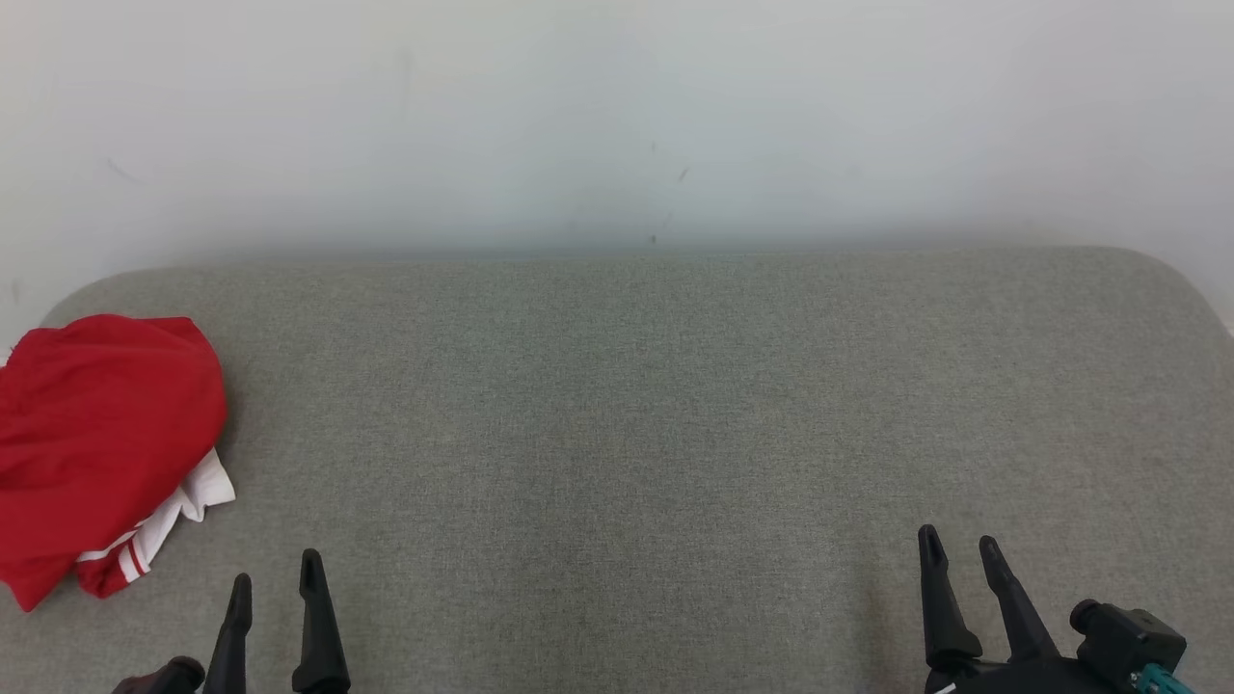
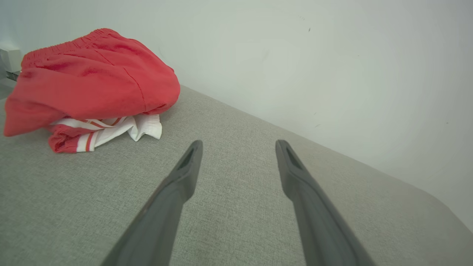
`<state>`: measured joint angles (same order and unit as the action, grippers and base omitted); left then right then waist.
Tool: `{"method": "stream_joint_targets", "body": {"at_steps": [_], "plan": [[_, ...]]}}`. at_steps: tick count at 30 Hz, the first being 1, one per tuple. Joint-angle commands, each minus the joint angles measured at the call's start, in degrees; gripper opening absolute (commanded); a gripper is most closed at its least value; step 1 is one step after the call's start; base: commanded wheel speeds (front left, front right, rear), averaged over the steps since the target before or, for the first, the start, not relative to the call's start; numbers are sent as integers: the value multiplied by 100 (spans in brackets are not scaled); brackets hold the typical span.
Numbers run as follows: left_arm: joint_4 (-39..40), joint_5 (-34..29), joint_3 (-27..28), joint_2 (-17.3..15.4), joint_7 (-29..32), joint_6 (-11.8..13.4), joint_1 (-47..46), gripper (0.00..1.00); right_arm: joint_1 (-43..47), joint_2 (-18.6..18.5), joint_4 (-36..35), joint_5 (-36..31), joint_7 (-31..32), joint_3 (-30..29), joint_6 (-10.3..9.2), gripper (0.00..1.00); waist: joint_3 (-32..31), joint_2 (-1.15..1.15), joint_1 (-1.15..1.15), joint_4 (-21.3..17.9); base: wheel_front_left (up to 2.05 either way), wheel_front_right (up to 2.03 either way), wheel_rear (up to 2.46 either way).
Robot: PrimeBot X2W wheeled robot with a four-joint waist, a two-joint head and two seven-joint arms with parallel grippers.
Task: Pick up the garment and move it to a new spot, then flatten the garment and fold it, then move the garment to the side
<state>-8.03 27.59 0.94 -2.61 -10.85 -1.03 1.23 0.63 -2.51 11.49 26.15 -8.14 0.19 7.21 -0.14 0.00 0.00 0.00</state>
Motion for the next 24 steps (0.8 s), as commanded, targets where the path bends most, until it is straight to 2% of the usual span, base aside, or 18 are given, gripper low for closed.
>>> {"method": "stream_joint_targets", "body": {"at_steps": [1, 9, 24], "plan": [[95, -245, 47, -28, -61, 1, 58, 100, 31, -42, -83, -211, -74, 29, 36, 100, 5, 0, 0, 0, 0, 0, 0], [158, -652, 109, -30, -137, 29, 108, 100, 85, -44, -108, -574, -191, 63, 33, 100, 16, 0, 0, -5, 0, 0, 0], [265, -1410, 195, -35, -265, -96, 255, 100, 179, -46, -195, -1199, -423, 114, 33, 100, -13, 0, 0, -11, 0, 0, 0]]}}
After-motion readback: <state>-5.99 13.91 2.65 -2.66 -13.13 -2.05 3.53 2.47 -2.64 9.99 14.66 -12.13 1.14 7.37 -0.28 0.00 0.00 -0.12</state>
